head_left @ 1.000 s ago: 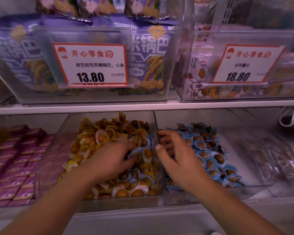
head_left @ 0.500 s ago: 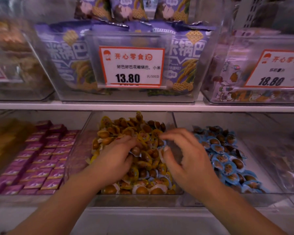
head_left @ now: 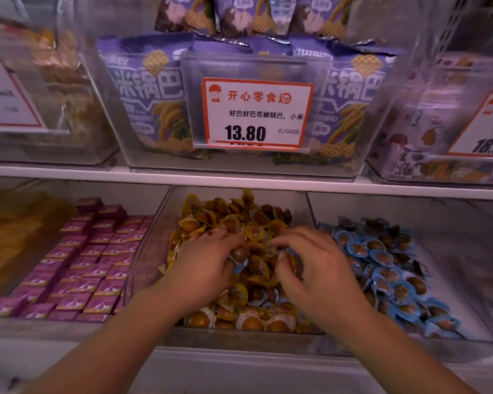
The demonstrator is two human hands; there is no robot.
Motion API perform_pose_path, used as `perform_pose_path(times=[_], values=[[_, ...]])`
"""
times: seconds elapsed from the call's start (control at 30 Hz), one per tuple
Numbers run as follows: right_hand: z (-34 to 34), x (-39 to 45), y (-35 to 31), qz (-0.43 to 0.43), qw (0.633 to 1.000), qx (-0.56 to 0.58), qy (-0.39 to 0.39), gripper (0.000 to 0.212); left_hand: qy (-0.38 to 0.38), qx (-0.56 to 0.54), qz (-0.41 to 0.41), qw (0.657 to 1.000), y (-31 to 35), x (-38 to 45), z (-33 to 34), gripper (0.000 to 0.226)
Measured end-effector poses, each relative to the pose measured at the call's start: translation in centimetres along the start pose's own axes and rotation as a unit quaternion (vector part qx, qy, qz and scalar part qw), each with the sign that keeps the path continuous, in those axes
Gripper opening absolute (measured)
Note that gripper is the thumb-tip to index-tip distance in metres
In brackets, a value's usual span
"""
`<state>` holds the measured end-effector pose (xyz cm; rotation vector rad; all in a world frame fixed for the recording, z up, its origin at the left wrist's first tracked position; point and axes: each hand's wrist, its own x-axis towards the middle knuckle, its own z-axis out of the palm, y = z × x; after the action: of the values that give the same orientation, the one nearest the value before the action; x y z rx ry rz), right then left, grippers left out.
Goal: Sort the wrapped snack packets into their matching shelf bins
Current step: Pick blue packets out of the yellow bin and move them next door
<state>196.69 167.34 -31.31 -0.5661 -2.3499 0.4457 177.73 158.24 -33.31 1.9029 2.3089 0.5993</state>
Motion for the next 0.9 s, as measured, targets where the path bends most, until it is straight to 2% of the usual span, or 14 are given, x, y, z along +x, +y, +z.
perform_pose_path(times=[0.07, 0.17, 0.3, 0.37, 0.43, 0.47, 0.53, 0.6, 0.63, 0.7, 0.77, 0.87, 0.9], values=[[0.0, -0.1, 0.0, -0.003, 1.000, -0.007, -0.005, 0.024, 0.003, -0.023, 0.012, 1.000, -0.1, -0.1, -0.1, 0.031], [-0.2, -0.1, 0.0, 0.001, 1.000, 0.005, -0.003, 0.021, 0.071, -0.171, -0.015, 0.983, 0.5, 0.0, -0.5, 0.031], [-0.7, 0.1, -1.1, 0.054, 0.990, 0.128, 0.013, 0.020, 0.166, -0.346, -0.051, 0.922, 2.6, 0.2, -1.8, 0.042], [-0.9, 0.4, -1.9, 0.122, 0.964, 0.235, -0.016, 0.034, 0.186, -0.370, -0.035, 0.909, 3.9, -0.2, -2.1, 0.036], [-0.6, 0.7, -2.4, 0.186, 0.932, 0.304, -0.060, 0.056, 0.199, -0.370, -0.015, 0.907, 4.9, -0.7, -2.0, 0.033], [-0.3, 0.8, -2.6, 0.196, 0.929, 0.305, -0.078, 0.057, 0.202, -0.358, -0.003, 0.912, 5.2, -0.9, -1.8, 0.033], [0.7, 0.8, -3.0, 0.213, 0.913, 0.332, -0.099, 0.037, 0.206, -0.285, 0.026, 0.936, 5.3, -1.2, -1.1, 0.034], [1.3, 0.8, -3.6, 0.292, 0.842, 0.445, -0.089, 0.020, 0.194, -0.182, 0.040, 0.963, 5.0, -1.2, -0.3, 0.034], [1.3, 0.8, -3.7, 0.319, 0.809, 0.487, -0.079, 0.017, 0.177, -0.148, 0.042, 0.972, 4.9, -1.2, 0.0, 0.038], [0.9, 1.1, -3.3, 0.326, 0.793, 0.513, -0.046, 0.017, 0.143, -0.135, 0.054, 0.979, 4.5, -1.2, 0.2, 0.052], [0.2, 1.2, -3.0, 0.313, 0.804, 0.504, -0.035, 0.018, 0.105, -0.196, 0.057, 0.973, 4.0, -1.0, -0.1, 0.062], [-0.9, 1.3, -2.4, 0.239, 0.895, 0.376, -0.023, 0.022, 0.050, -0.288, 0.047, 0.955, 2.4, -0.6, -0.6, 0.063], [-1.3, 1.3, -2.2, 0.219, 0.912, 0.345, -0.018, 0.026, 0.037, -0.295, 0.044, 0.954, 1.9, -0.5, -0.7, 0.059]])
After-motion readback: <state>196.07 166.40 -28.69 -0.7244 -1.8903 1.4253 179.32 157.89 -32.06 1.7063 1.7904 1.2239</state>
